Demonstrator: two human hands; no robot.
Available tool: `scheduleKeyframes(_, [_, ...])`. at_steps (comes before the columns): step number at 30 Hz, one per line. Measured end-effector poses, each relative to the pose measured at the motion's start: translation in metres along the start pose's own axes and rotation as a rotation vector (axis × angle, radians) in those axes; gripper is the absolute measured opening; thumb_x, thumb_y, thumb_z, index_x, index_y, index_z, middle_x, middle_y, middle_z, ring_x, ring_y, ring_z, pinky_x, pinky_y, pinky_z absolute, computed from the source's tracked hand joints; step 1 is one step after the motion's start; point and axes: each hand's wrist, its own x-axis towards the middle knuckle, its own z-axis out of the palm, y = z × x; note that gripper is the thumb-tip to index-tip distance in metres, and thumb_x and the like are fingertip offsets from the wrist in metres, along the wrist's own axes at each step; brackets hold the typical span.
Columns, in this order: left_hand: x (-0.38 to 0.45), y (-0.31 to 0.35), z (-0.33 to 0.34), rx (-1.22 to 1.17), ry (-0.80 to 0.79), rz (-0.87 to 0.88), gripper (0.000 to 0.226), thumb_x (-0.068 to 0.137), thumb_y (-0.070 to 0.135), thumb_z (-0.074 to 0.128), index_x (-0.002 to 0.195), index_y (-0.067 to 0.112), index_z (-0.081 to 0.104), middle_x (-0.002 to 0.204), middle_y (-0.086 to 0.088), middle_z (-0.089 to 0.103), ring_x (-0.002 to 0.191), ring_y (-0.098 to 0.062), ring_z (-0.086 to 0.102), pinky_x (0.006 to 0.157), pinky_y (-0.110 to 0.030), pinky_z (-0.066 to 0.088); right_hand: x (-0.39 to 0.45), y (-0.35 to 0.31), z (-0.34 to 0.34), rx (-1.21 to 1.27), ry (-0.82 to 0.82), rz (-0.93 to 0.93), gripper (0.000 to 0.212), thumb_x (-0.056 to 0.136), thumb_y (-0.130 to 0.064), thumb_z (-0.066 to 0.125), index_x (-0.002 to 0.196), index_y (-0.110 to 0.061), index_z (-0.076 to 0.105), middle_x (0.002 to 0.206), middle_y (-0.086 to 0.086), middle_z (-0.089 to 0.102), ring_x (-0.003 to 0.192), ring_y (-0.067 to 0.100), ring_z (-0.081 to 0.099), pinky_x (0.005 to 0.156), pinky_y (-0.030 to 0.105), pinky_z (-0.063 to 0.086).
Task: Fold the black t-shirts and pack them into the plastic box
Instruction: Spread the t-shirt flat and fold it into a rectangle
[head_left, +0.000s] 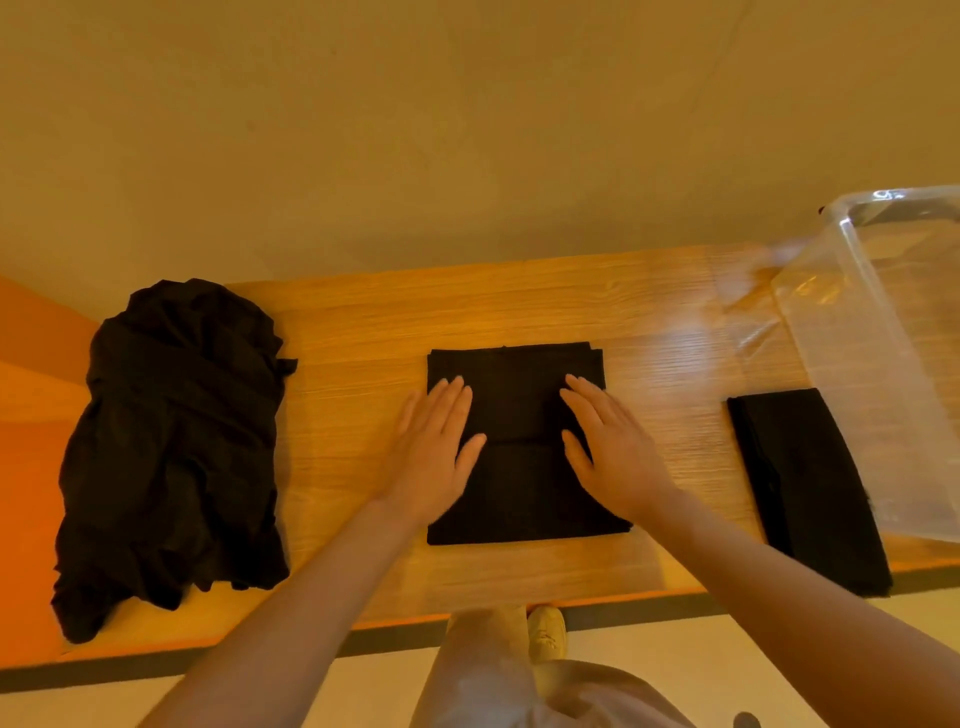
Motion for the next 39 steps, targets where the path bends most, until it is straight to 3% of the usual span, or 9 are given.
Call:
scheduleKeyframes(3, [0.048, -0.01, -0.016, 0.077, -0.034, -0.006, 0.057, 0.103, 0.036, 0.032, 0.153, 0.014, 0.015, 0.16, -0.004, 0.016, 0.147, -0.019, 0.013, 0.119, -0.034, 0.003, 0.05, 0.002, -0.018, -0.074, -0.055, 0.023, 0.052, 0.098, -0.02, 0.049, 0.146, -0.01, 0.034, 0.154, 0.008, 0.031, 0.143, 0.023, 0.027, 0.119, 0.038, 0.019])
scheduleKeyframes(9, [0.096, -0.021, -0.04, 0.114, -0.117, -0.037, 0.032, 0.095, 0.037, 0.055, 0.122, 0.021, 0.053, 0.119, 0.001, 0.06, 0.111, -0.02, 0.051, 0.096, -0.035, 0.023, 0.101, 0.011, -0.042, -0.109, -0.267, 0.138, 0.045, 0.091, -0.024, 0.06, 0.134, -0.016, 0.049, 0.135, 0.005, 0.048, 0.128, 0.023, 0.042, 0.11, 0.042, 0.029])
scheduleKeyframes(14, [0.106, -0.022, -0.049, 0.071, -0.269, -0.166, 0.02, 0.091, 0.043, 0.06, 0.094, 0.023, 0.059, 0.089, 0.005, 0.053, 0.099, -0.019, 0.052, 0.091, -0.036, 0.025, 0.108, 0.022, -0.05, 0.01, -0.389, 0.284, 0.025, 0.089, -0.028, 0.065, 0.111, -0.016, 0.062, 0.108, -0.001, 0.058, 0.106, 0.017, 0.047, 0.11, 0.047, 0.018])
scheduleKeyframes(17, [0.101, -0.026, -0.05, 0.047, -0.2, -0.135, 0.02, 0.088, 0.042, 0.064, 0.088, 0.027, 0.051, 0.096, 0.006, 0.047, 0.102, -0.016, 0.047, 0.087, -0.035, 0.024, 0.108, 0.025, -0.052, 0.07, -0.353, 0.235, 0.021, 0.086, -0.027, 0.069, 0.103, -0.019, 0.061, 0.102, -0.006, 0.055, 0.097, 0.012, 0.046, 0.1, 0.039, 0.026])
scheduleKeyframes(21, [0.077, -0.033, -0.043, -0.205, -0.02, -0.147, 0.016, 0.089, 0.03, 0.066, 0.089, 0.031, 0.05, 0.095, 0.01, 0.059, 0.091, -0.014, 0.052, 0.078, -0.028, 0.017, 0.097, 0.023, -0.06, 0.526, -0.27, 0.312, 0.016, 0.082, -0.018, 0.074, 0.094, -0.016, 0.064, 0.092, -0.001, 0.062, 0.082, 0.01, 0.058, 0.067, 0.019, 0.045])
scheduleKeyframes(26, [0.042, -0.029, -0.043, -0.363, 0.22, -0.193, 0.015, 0.084, 0.027, 0.072, 0.083, 0.03, 0.057, 0.086, 0.015, 0.059, 0.083, -0.009, 0.053, 0.078, -0.026, 0.017, 0.065, 0.024, -0.067, 0.824, -0.119, 0.332, 0.012, 0.082, -0.01, 0.073, 0.091, -0.012, 0.065, 0.085, 0.0, 0.065, 0.079, 0.01, 0.062, 0.074, 0.02, 0.051])
scheduleKeyframes(29, [0.014, -0.02, -0.041, -0.36, 0.308, -0.141, 0.012, 0.082, 0.022, 0.074, 0.086, 0.028, 0.064, 0.09, 0.014, 0.063, 0.088, -0.009, 0.057, 0.079, -0.026, 0.018, 0.04, 0.024, -0.071, 0.774, -0.076, 0.242, 0.014, 0.082, -0.008, 0.072, 0.088, -0.017, 0.064, 0.085, -0.006, 0.064, 0.077, 0.002, 0.062, 0.074, 0.016, 0.048])
scheduleKeyframes(34, [-0.041, -0.003, -0.028, -0.319, 0.336, -0.052, 0.019, 0.076, 0.018, 0.079, 0.085, 0.027, 0.066, 0.088, 0.016, 0.062, 0.087, -0.005, 0.053, 0.077, -0.027, 0.018, -0.016, 0.027, -0.068, 0.628, -0.091, 0.1, 0.042, 0.08, -0.008, 0.074, 0.114, -0.028, 0.058, 0.098, -0.01, 0.065, 0.102, -0.006, 0.059, 0.089, 0.004, 0.041])
scheduleKeyframes(39, [-0.089, 0.004, 0.001, -0.227, 0.352, 0.055, 0.014, 0.073, 0.017, 0.072, 0.085, 0.022, 0.066, 0.091, 0.01, 0.064, 0.094, -0.008, 0.055, 0.078, -0.027, 0.017, -0.063, 0.027, -0.041, 0.385, -0.149, -0.059, 0.032, 0.08, -0.006, 0.074, 0.103, -0.026, 0.065, 0.099, -0.009, 0.064, 0.094, -0.003, 0.059, 0.085, 0.004, 0.042])
